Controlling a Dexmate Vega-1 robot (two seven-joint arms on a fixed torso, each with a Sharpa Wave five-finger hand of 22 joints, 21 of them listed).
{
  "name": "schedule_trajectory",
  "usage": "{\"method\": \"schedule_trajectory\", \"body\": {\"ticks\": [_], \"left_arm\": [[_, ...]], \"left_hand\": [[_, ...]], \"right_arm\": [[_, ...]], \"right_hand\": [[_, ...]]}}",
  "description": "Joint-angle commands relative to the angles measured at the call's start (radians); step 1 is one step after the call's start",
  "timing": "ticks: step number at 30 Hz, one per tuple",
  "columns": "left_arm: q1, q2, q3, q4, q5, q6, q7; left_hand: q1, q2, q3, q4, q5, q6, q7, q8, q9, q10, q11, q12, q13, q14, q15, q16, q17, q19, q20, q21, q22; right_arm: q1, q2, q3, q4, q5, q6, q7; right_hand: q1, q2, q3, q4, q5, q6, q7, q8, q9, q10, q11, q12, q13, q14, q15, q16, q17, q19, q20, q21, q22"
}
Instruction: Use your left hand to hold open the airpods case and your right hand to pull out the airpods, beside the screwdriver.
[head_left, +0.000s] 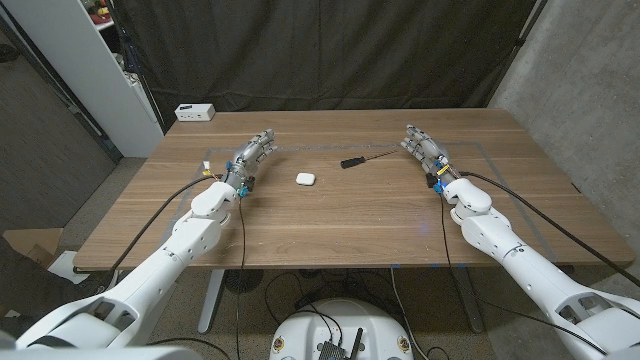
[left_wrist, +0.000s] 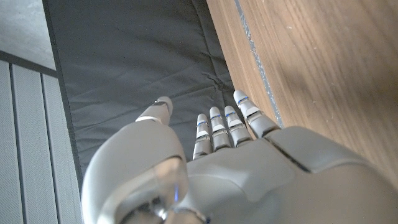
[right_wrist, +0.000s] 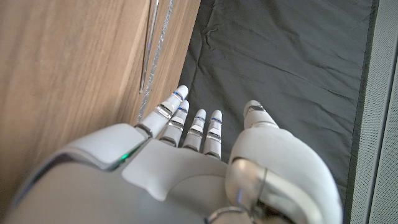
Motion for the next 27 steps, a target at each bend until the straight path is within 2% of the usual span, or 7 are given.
{"method": "schedule_trajectory", "body": {"ticks": [1, 5, 7, 9, 16, 21, 27], "left_arm": [[-0.018, 0.200, 0.023, -0.166, 0.138, 0.227, 0.056], [-0.050, 0.276, 0.060, -0.241, 0.240, 0.353, 0.082], [-0.069, 0.293, 0.080, -0.257, 0.278, 0.396, 0.081], [-0.099, 0.301, 0.113, -0.258, 0.323, 0.429, 0.063], [-0.160, 0.290, 0.180, -0.226, 0.418, 0.460, 0.028], [-0.176, 0.268, 0.199, -0.180, 0.445, 0.420, 0.012], [-0.202, 0.238, 0.229, -0.128, 0.480, 0.379, -0.014]], "left_hand": [[0.029, -0.008, -0.004, -0.043, 0.004, 0.033, -0.013, 0.014, 0.008, -0.044, -0.001, -0.010, 0.006, -0.061, 0.011, -0.001, 0.003, -0.045, 0.001, -0.032, 0.004], [0.047, -0.020, -0.014, -0.074, 0.008, 0.073, -0.036, 0.023, 0.011, -0.092, -0.005, -0.017, 0.006, -0.133, 0.017, -0.003, 0.004, -0.092, 0.003, -0.062, 0.004], [0.052, -0.026, -0.019, -0.081, 0.010, 0.088, -0.044, 0.026, 0.011, -0.106, -0.009, -0.018, 0.006, -0.151, 0.017, -0.002, 0.004, -0.107, 0.000, -0.070, 0.003], [0.060, -0.043, -0.029, -0.093, 0.014, 0.109, -0.069, 0.029, 0.012, -0.117, -0.023, -0.015, 0.005, -0.167, 0.006, 0.001, 0.004, -0.115, -0.012, -0.076, 0.003], [0.070, -0.097, -0.065, -0.105, 0.032, 0.157, -0.098, 0.035, 0.011, -0.141, -0.017, -0.012, 0.003, -0.199, 0.015, 0.004, 0.005, -0.135, -0.004, -0.085, 0.002], [0.070, -0.148, -0.099, -0.107, 0.055, 0.173, -0.116, 0.034, 0.011, -0.158, -0.016, -0.012, 0.003, -0.225, 0.017, 0.003, 0.006, -0.150, 0.004, -0.089, 0.002], [0.064, -0.187, -0.128, -0.103, 0.077, 0.189, -0.133, 0.034, 0.012, -0.171, -0.016, -0.011, 0.003, -0.241, 0.017, 0.004, 0.007, -0.156, 0.006, -0.089, 0.002]], "right_arm": [[-0.007, -0.005, -0.005, -0.031, -0.005, -0.019, -0.012], [-0.010, -0.009, -0.009, -0.041, -0.010, -0.025, -0.014], [-0.012, -0.006, -0.009, -0.047, -0.007, -0.031, -0.022], [-0.010, -0.006, -0.013, -0.048, -0.011, -0.034, -0.021], [-0.016, -0.003, -0.017, -0.068, -0.014, -0.050, -0.042], [-0.026, -0.006, -0.014, -0.089, -0.015, -0.062, -0.064], [-0.031, -0.009, -0.015, -0.100, -0.022, -0.061, -0.072]], "right_hand": [[0.001, 0.000, 0.006, 0.001, 0.006, 0.011, -0.005, 0.008, 0.003, -0.002, 0.010, 0.004, 0.005, 0.000, -0.091, 0.001, 0.004, -0.001, 0.010, 0.003, 0.004], [0.000, 0.000, 0.005, 0.001, 0.006, 0.014, -0.005, 0.009, 0.003, -0.005, 0.015, 0.003, 0.006, -0.002, -0.087, 0.001, 0.004, -0.005, 0.014, 0.002, 0.004], [-0.001, -0.001, 0.005, 0.001, 0.006, 0.015, -0.004, 0.010, 0.003, -0.006, 0.015, 0.003, 0.006, -0.003, -0.086, 0.000, 0.004, -0.006, 0.017, 0.002, 0.004], [-0.002, -0.001, 0.004, 0.001, 0.006, 0.016, -0.005, 0.010, 0.003, -0.006, 0.016, 0.003, 0.006, -0.004, -0.085, 0.000, 0.004, -0.006, 0.017, 0.002, 0.004], [-0.004, 0.000, 0.004, 0.001, 0.006, 0.022, -0.001, 0.012, 0.004, -0.008, 0.027, 0.004, 0.006, -0.007, -0.084, 0.000, 0.005, -0.009, 0.018, 0.002, 0.004], [-0.005, -0.001, 0.004, 0.001, 0.006, 0.029, 0.002, 0.014, 0.004, -0.007, 0.029, 0.005, 0.006, -0.008, -0.082, 0.000, 0.004, -0.011, 0.021, 0.002, 0.004], [-0.007, 0.000, 0.004, 0.002, 0.006, 0.036, -0.001, 0.016, 0.004, -0.008, 0.035, 0.005, 0.006, -0.010, -0.081, 0.000, 0.005, -0.014, 0.022, 0.002, 0.004]]}}
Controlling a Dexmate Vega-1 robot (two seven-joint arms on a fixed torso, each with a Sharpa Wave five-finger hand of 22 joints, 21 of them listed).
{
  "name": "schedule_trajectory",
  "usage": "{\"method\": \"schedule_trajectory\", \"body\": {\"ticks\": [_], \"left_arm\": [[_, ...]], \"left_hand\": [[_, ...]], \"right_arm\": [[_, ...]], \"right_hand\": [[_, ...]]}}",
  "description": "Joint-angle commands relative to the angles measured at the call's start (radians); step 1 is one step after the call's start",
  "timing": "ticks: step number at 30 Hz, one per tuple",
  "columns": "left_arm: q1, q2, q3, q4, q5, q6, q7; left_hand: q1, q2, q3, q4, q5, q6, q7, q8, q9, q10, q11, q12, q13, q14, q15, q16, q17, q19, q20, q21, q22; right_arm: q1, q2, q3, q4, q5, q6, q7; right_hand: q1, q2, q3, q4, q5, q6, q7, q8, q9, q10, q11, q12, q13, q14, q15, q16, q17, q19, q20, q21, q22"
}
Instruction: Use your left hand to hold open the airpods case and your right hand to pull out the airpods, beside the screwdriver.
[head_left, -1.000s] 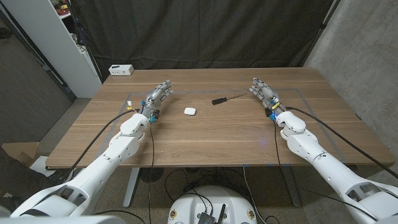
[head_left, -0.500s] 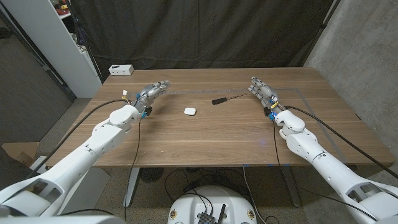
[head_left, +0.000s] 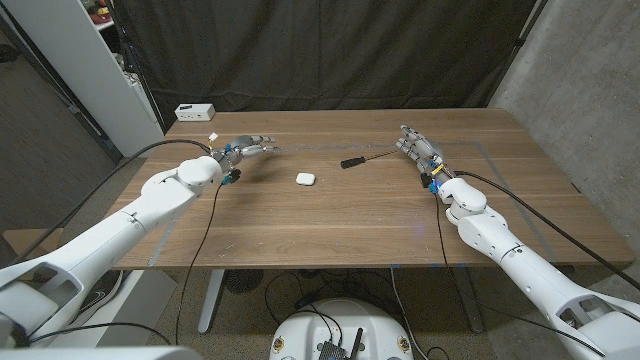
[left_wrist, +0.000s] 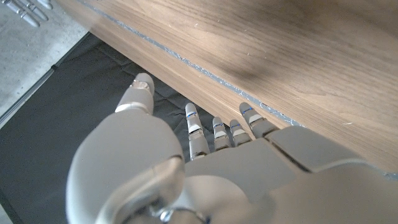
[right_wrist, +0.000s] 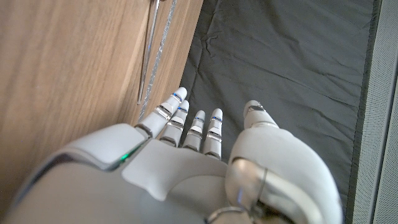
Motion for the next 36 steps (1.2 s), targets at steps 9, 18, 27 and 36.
{"method": "schedule_trajectory", "body": {"ticks": [9, 18, 27, 36], "left_arm": [[-0.105, -0.066, 0.119, 0.131, 0.165, -0.080, -0.077], [-0.125, -0.070, 0.160, 0.120, 0.231, -0.062, -0.110], [-0.124, -0.070, 0.179, 0.086, 0.278, -0.034, -0.121], [-0.156, -0.065, 0.225, 0.041, 0.372, 0.058, -0.155]], "left_hand": [[-0.003, -0.071, -0.056, 0.005, 0.060, 0.037, -0.058, 0.004, 0.005, -0.027, 0.001, 0.007, 0.000, -0.030, 0.005, 0.007, 0.006, -0.018, 0.017, -0.005, 0.003], [0.008, -0.083, -0.078, 0.009, 0.102, 0.091, -0.079, 0.017, 0.007, -0.032, 0.000, 0.012, 0.000, -0.034, 0.004, 0.011, 0.006, -0.016, 0.020, 0.000, 0.004], [0.040, -0.076, -0.099, 0.013, 0.161, 0.195, -0.084, 0.042, 0.009, -0.024, -0.005, 0.022, -0.003, -0.029, -0.003, 0.014, 0.005, -0.006, 0.021, 0.005, 0.005], [0.059, -0.068, -0.105, 0.013, 0.183, 0.219, -0.087, 0.042, 0.008, -0.032, -0.002, 0.020, -0.004, -0.032, -0.006, 0.013, 0.005, 0.000, 0.018, 0.007, 0.005]], "right_arm": [[-0.027, -0.008, 0.008, -0.032, -0.004, 0.000, -0.030], [-0.053, -0.011, 0.023, -0.035, 0.008, 0.021, -0.033], [-0.079, -0.023, 0.036, -0.043, 0.018, 0.035, -0.027], [-0.106, -0.028, 0.055, -0.050, 0.033, 0.054, -0.032]], "right_hand": [[-0.009, 0.000, 0.004, 0.002, 0.006, 0.019, 0.000, 0.009, 0.005, -0.001, 0.001, 0.006, 0.002, -0.006, -0.086, 0.001, 0.005, -0.002, 0.009, 0.002, 0.004], [-0.010, 0.000, 0.004, 0.000, 0.006, 0.024, 0.001, 0.009, 0.005, 0.003, 0.011, 0.008, 0.003, -0.006, -0.086, 0.001, 0.005, -0.003, 0.009, 0.003, 0.004], [-0.012, 0.001, 0.005, 0.000, 0.006, 0.026, 0.001, 0.009, 0.006, 0.002, 0.007, 0.008, 0.003, -0.006, -0.086, 0.002, 0.005, -0.004, 0.010, 0.003, 0.004], [-0.013, 0.001, 0.005, 0.000, 0.006, 0.027, 0.001, 0.008, 0.007, 0.004, 0.010, 0.009, 0.003, -0.006, -0.085, 0.003, 0.004, -0.006, 0.011, 0.003, 0.004]]}}
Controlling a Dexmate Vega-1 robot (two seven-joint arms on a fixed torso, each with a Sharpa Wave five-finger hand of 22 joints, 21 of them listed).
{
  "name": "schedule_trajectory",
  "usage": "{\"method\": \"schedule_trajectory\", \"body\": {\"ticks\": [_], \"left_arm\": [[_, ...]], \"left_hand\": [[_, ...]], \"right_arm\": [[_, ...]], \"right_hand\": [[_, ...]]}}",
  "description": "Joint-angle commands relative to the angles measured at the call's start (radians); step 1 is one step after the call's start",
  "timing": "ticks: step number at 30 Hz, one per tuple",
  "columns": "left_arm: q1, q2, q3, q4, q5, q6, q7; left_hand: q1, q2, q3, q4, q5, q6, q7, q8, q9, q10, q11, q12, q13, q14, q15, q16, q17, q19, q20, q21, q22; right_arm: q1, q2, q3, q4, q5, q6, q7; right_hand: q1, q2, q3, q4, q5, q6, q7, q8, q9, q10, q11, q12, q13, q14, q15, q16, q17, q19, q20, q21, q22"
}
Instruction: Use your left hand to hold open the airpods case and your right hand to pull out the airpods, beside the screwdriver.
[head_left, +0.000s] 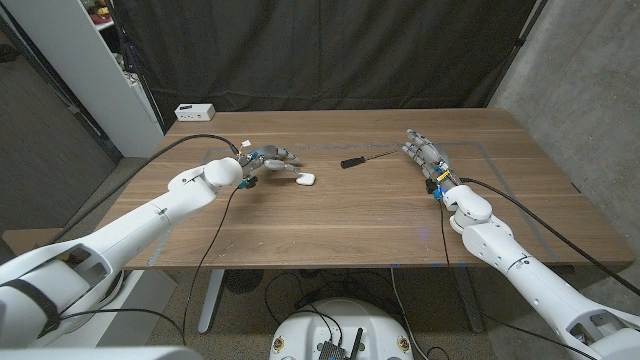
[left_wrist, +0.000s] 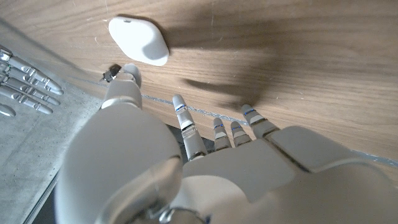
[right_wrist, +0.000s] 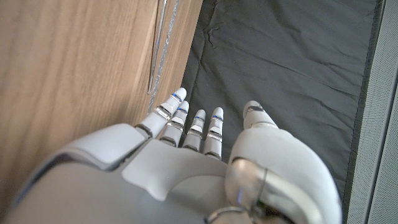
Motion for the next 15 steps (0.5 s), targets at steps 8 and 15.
{"method": "schedule_trajectory", "body": {"ticks": [8, 15], "left_arm": [[-0.073, -0.027, 0.093, -0.005, 0.154, 0.104, -0.072], [-0.083, -0.043, 0.104, 0.019, 0.167, 0.093, -0.078]], "left_hand": [[0.084, 0.040, 0.006, -0.009, 0.045, 0.065, 0.007, 0.008, 0.005, -0.022, 0.004, 0.006, -0.002, -0.013, 0.004, 0.002, 0.003, 0.017, 0.001, 0.009, 0.006], [0.148, 0.079, -0.001, -0.008, 0.067, 0.186, 0.049, 0.055, 0.032, -0.020, 0.000, 0.010, -0.005, -0.011, 0.004, 0.003, 0.001, 0.025, 0.004, 0.010, 0.007]], "right_arm": [[-0.047, -0.004, 0.028, -0.002, 0.020, 0.045, 0.000], [-0.055, -0.003, 0.034, -0.004, 0.021, 0.054, -0.006]], "right_hand": [[-0.009, -0.004, 0.006, -0.001, 0.006, 0.008, 0.003, 0.007, 0.002, 0.005, 0.001, 0.010, 0.004, -0.001, -0.080, 0.003, 0.005, -0.001, 0.005, 0.004, 0.005], [-0.010, -0.004, 0.006, -0.001, 0.006, 0.008, 0.003, 0.007, 0.002, 0.005, -0.001, 0.010, 0.004, 0.000, -0.080, 0.003, 0.005, -0.002, 0.006, 0.004, 0.005]]}}
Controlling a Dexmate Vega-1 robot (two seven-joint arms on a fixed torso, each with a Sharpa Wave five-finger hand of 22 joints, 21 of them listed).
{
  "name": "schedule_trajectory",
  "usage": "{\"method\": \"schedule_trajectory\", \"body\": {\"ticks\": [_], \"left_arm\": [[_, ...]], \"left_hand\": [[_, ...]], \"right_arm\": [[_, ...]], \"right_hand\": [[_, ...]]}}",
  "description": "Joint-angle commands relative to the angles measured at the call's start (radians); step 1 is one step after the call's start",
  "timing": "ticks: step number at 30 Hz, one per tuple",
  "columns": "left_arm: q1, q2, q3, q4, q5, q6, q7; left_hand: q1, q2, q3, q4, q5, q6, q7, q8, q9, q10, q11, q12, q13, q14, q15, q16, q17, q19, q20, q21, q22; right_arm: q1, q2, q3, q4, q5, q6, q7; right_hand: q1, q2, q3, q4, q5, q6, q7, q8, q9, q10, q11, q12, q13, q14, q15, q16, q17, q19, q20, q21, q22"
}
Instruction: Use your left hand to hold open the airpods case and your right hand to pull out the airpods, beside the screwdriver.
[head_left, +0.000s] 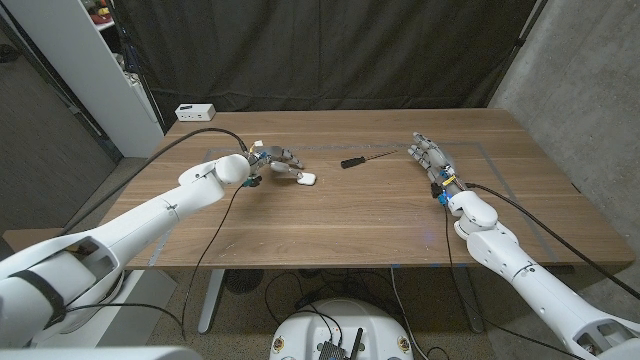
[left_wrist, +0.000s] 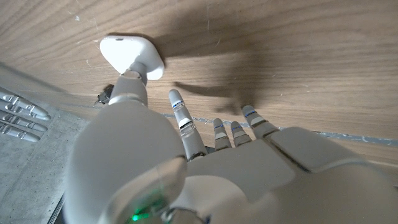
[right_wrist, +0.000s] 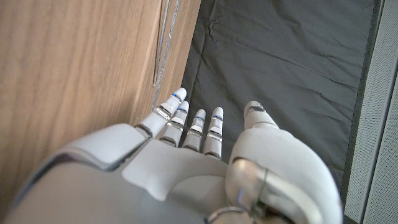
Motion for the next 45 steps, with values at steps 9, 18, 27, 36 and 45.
{"method": "schedule_trajectory", "body": {"ticks": [9, 18, 27, 36, 45], "left_arm": [[0.017, -0.012, 0.004, -0.021, 0.022, 0.028, 0.000], [0.128, -0.011, -0.123, -0.070, -0.139, 0.007, 0.104], [0.193, -0.068, -0.225, -0.021, -0.334, -0.064, 0.171], [0.188, -0.070, -0.239, 0.002, -0.390, -0.094, 0.191], [0.082, 0.028, -0.121, -0.050, -0.176, -0.002, 0.136]], "left_hand": [[0.102, 0.036, -0.030, -0.005, 0.015, 0.133, 0.084, 0.088, 0.077, 0.023, -0.018, 0.021, -0.002, 0.013, -0.016, 0.007, 0.000, 0.039, -0.002, 0.005, -0.001], [0.174, 0.065, -0.048, -0.005, 0.007, 0.169, 0.097, 0.162, 0.168, 0.087, -0.028, 0.042, 0.000, 0.065, -0.044, 0.013, -0.001, 0.077, -0.012, 0.014, 0.002], [0.235, 0.108, -0.073, 0.005, -0.031, 0.165, 0.118, 0.253, 0.299, 0.162, -0.044, 0.062, 0.002, 0.129, -0.068, 0.016, -0.002, 0.112, -0.020, 0.023, 0.005], [0.257, 0.128, -0.093, 0.012, -0.060, 0.143, 0.106, 0.302, 0.379, 0.200, -0.044, 0.069, 0.004, 0.158, -0.078, 0.012, -0.002, 0.122, -0.020, 0.023, 0.006], [0.206, 0.074, -0.226, 0.055, -0.024, -0.342, -0.011, 0.015, 0.289, 0.133, -0.030, 0.035, 0.013, 0.109, -0.047, -0.001, 0.002, 0.106, -0.011, 0.008, 0.007]], "right_arm": [[-0.020, -0.001, 0.016, 0.007, 0.014, 0.029, 0.011], [-0.027, 0.004, 0.013, 0.016, 0.017, 0.046, 0.029], [-0.036, 0.011, 0.018, 0.017, 0.020, 0.061, 0.024], [-0.017, 0.019, 0.013, 0.047, 0.018, 0.080, 0.049], [-0.004, 0.021, 0.010, 0.057, 0.016, 0.078, 0.053]], "right_hand": [[-0.006, 0.001, 0.007, -0.001, 0.006, 0.007, 0.000, 0.006, 0.003, 0.007, 0.004, 0.004, 0.004, 0.000, -0.079, 0.004, 0.005, -0.002, 0.006, 0.004, 0.005], [-0.007, 0.001, 0.007, -0.002, 0.007, 0.007, 0.000, 0.006, 0.003, 0.008, 0.003, 0.004, 0.004, 0.001, -0.078, 0.004, 0.005, -0.002, 0.006, 0.005, 0.005], [-0.007, 0.002, 0.008, -0.002, 0.007, 0.007, 0.000, 0.005, 0.003, 0.008, 0.003, 0.004, 0.004, 0.000, -0.079, 0.004, 0.005, -0.002, 0.006, 0.005, 0.005], [-0.008, 0.002, 0.009, -0.003, 0.007, 0.008, 0.000, 0.005, 0.003, 0.009, 0.002, 0.005, 0.004, 0.000, -0.080, 0.005, 0.005, -0.003, 0.005, 0.005, 0.005], [-0.009, 0.002, 0.009, -0.003, 0.007, 0.010, 0.000, 0.005, 0.003, 0.012, 0.003, 0.005, 0.004, 0.002, -0.080, 0.005, 0.005, -0.002, 0.006, 0.005, 0.005]]}}
